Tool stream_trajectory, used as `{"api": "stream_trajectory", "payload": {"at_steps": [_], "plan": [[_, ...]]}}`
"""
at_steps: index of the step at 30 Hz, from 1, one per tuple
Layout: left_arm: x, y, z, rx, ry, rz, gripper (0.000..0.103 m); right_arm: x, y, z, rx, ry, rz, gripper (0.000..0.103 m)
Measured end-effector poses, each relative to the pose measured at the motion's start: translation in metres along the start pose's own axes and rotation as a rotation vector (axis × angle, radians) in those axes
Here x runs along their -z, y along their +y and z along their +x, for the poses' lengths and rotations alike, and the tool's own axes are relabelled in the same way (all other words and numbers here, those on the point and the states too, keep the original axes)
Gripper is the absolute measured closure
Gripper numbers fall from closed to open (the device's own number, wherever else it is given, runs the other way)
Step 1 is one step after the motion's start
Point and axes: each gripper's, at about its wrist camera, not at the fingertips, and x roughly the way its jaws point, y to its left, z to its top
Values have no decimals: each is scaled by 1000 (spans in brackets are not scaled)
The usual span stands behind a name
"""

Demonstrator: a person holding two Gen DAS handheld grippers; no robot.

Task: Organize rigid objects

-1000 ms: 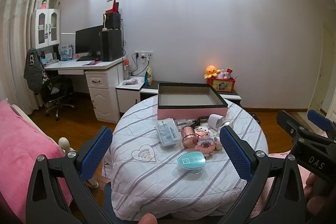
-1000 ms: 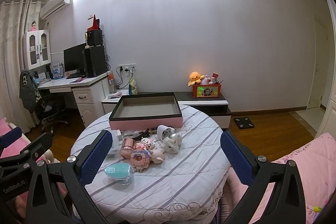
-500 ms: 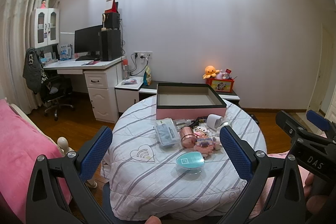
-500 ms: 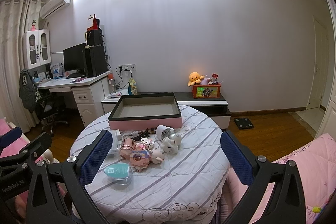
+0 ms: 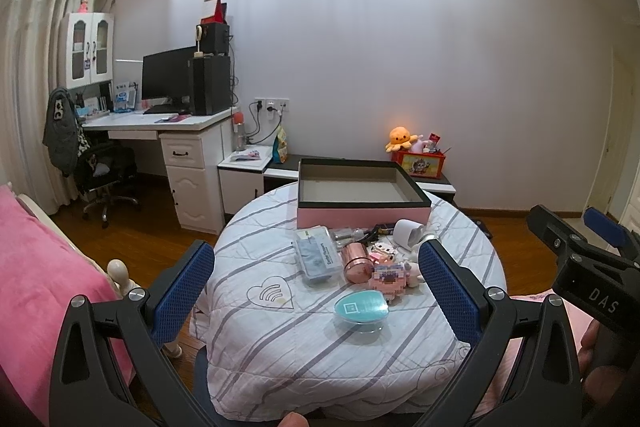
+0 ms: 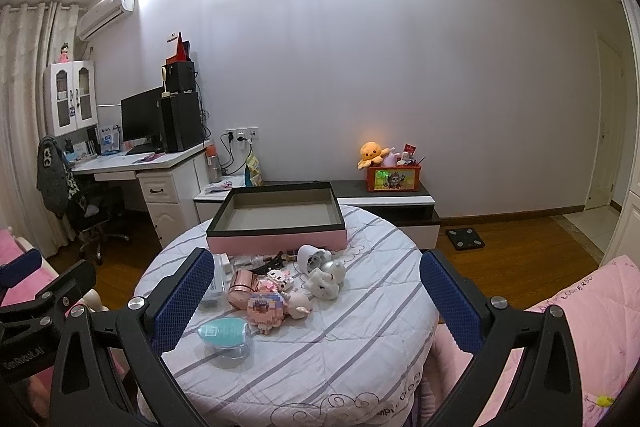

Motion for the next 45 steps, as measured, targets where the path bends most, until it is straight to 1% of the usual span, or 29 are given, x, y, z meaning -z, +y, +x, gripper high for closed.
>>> {"api": "stream_trajectory", "payload": {"at_steps": [9, 14, 15, 20, 23, 25, 28, 31, 33, 36, 40, 43, 45], "plan": [[0, 1, 2, 0, 3, -6, 0, -1, 0, 8, 1, 11, 1, 0], [1, -5, 13, 16, 14, -7, 0, -1, 0, 15, 4, 23, 0, 0], [5, 0, 15, 16, 16, -8, 0, -1, -1, 17, 3, 25, 1, 0], [14, 0, 27, 33, 31, -10, 0, 3, -2, 32, -4, 44, 1, 0], [24, -1, 44, 43, 65, -12, 0, 9, -4, 47, 2, 71, -2, 0], [36, -2, 61, 54, 115, -14, 0, 15, -6, 60, 9, 101, -4, 0], [52, -5, 87, 72, 190, -19, 0, 28, -11, 87, 12, 170, -8, 0], [65, -8, 106, 79, 239, -17, 0, 39, -15, 110, 0, 228, -5, 0], [72, -10, 120, 73, 274, -23, 0, 46, -15, 119, -3, 252, -8, 0], [80, -11, 137, 76, 309, -33, 0, 54, -15, 134, -18, 288, -13, 0], [91, -23, 156, 100, 357, -25, 0, 60, -22, 150, -19, 329, 2, 0], [98, -33, 168, 113, 374, -9, 0, 63, -28, 161, -12, 353, 19, 0], [103, -36, 178, 103, 394, -4, 0, 65, -31, 168, -12, 364, 26, 0]]}}
